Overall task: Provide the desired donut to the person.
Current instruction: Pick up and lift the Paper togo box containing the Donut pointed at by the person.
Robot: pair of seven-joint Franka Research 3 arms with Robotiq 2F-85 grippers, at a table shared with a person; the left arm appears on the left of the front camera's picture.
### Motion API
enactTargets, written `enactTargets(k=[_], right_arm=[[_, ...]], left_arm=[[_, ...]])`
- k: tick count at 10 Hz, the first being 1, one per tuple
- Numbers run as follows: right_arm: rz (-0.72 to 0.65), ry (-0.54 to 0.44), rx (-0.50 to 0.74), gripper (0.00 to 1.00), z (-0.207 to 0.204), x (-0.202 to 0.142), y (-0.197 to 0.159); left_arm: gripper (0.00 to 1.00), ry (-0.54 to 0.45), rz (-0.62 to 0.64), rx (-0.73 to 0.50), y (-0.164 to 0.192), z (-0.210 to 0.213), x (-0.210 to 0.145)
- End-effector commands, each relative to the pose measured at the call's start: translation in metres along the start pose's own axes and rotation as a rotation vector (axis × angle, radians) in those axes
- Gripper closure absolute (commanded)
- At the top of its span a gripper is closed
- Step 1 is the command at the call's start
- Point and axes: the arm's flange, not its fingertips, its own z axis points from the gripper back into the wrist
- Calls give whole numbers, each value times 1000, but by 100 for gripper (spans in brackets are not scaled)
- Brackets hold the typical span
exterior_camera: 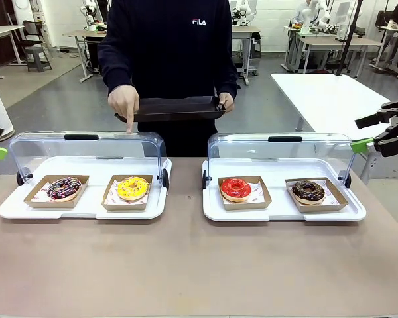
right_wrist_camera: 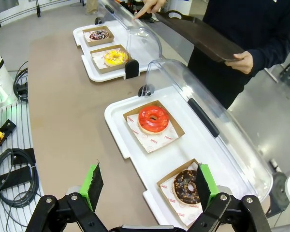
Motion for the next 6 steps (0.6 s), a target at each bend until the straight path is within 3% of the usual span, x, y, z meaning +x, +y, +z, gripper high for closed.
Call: enactTargets(k=[1,6], right_arm=[[-12,-16,7,0,-3,0,-1],[-12,-16,7,0,-3,0,-1]], left_arm=[[0,-6,6,-8,1,0,0],[0,-6,6,-8,1,0,0]])
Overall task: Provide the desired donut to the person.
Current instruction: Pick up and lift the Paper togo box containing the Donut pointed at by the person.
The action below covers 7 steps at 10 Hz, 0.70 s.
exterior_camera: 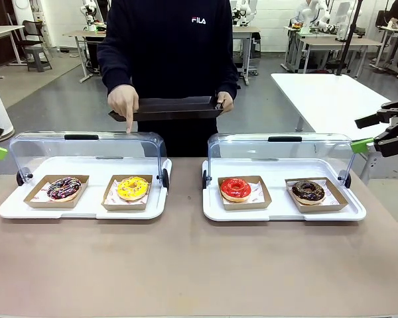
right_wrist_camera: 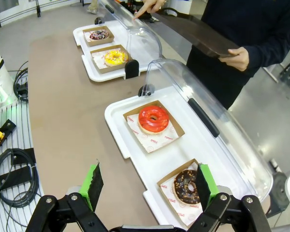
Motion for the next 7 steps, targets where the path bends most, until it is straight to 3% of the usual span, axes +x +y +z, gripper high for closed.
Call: enactTargets(k=[1,7], right_arm=[[-12,-16,7,0,-2,0,-1],[-12,-16,7,0,-2,0,-1]], left_arm=[[0,-6,5,-7,1,0,0],[0,-6,5,-7,1,0,0]])
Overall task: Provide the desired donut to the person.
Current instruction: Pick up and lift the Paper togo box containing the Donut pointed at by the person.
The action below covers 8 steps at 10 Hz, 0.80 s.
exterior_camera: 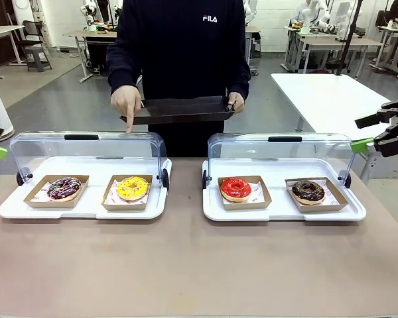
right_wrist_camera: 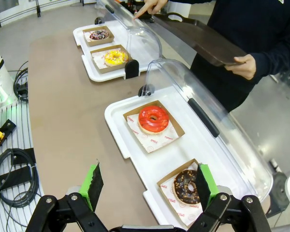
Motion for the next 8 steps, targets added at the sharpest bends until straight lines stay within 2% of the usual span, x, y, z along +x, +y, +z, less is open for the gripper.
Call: enactTargets(k=[1,4,6,8], right_arm=[[-12,-16,7,0,-2,0,-1],[-12,-16,7,0,-2,0,-1],[-12,-16,7,0,-2,0,-1],[-12,-16,7,0,-2,0,-1]], left_arm=[[0,-6,5,-7,1,0,0],[0,0,0,0,0,0,0],[0,96,-194,-26,-11,-41,50],[0,239,-334,-29,-31,-81,78]])
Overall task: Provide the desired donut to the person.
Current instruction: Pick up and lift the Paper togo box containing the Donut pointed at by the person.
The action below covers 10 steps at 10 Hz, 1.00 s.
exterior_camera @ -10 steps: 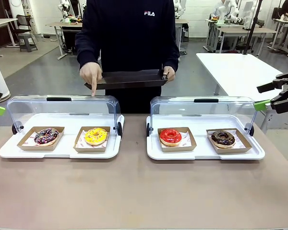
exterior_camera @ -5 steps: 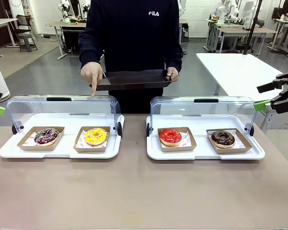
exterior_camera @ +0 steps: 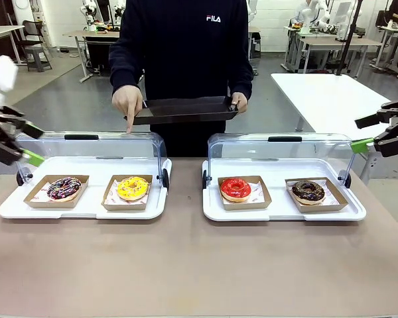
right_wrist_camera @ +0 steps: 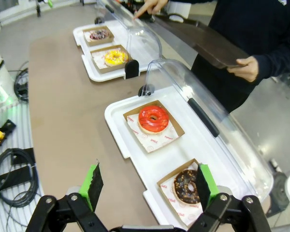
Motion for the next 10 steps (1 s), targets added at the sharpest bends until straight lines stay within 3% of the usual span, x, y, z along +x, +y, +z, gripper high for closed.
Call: enactTargets(k=[1,3,5,10], right_arm=[[-13,-18,8,0,-2,0,-2],[-13,-18,8,0,-2,0,-2],[-13,-18,8,0,-2,0,-2],[-13,-18,8,0,-2,0,-2]], left_arm=[[0,196,-157,3,4,-49,26],[0,408,-252,-80,-3,-122,34],[0,425,-302,-140,7,-179,33],[0,431,-274,-170,42,-219,22]])
